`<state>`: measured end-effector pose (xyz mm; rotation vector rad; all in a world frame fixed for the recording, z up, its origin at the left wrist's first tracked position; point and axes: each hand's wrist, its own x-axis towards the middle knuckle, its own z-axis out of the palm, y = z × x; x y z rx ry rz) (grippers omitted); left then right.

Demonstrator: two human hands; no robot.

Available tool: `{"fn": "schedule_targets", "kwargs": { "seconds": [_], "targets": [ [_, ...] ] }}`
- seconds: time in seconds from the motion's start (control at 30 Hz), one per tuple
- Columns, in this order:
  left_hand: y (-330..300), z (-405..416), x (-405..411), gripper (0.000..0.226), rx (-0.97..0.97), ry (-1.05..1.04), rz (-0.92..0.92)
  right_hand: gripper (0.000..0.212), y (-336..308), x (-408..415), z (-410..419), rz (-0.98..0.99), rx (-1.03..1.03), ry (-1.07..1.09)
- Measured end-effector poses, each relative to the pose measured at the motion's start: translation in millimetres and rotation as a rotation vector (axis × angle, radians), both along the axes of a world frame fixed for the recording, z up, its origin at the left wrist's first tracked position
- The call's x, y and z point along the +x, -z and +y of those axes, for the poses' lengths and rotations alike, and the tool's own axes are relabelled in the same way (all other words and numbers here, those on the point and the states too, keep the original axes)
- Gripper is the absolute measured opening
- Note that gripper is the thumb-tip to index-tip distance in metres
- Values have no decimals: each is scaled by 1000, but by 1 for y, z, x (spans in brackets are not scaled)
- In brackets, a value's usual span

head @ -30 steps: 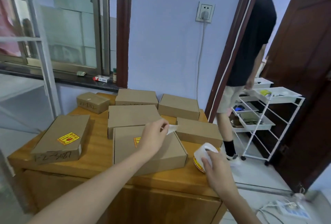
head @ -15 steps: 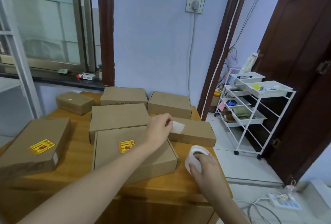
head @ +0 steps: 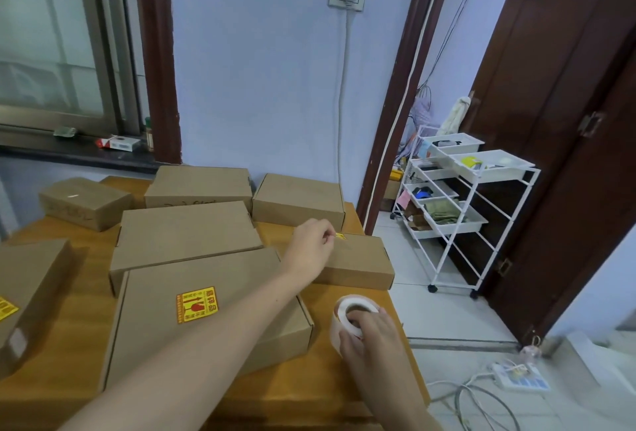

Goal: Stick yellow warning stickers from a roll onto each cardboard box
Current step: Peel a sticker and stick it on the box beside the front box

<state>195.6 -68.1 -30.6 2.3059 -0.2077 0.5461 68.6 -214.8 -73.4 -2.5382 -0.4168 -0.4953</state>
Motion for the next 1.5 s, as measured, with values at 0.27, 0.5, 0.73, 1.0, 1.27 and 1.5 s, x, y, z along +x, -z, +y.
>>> {"fn": "schedule_targets", "kwargs": {
  "seconds": [0.27,0.5,0.73,1.0,1.27,1.5],
  "targets": [
    [6,0,8,11,96,64,160,20,-4,-1,2,13,28,-16],
    [8,-2,5,23,298,120,257,25,-5,-2,0,52,57,4],
    [10,5,-2,38,573,248,291,25,-4,-2,0,41,33,24],
    [-2,6,-28,48,745,363,371,24,-10,-2,1,53,-39,17],
    [-5,13,-76,31,220,357,283,19,-25,-8,-9,137,87,64],
    [-16,30,-114,68,34,485,382,33,-45,-26,2,149,315,17]
  ]
}}
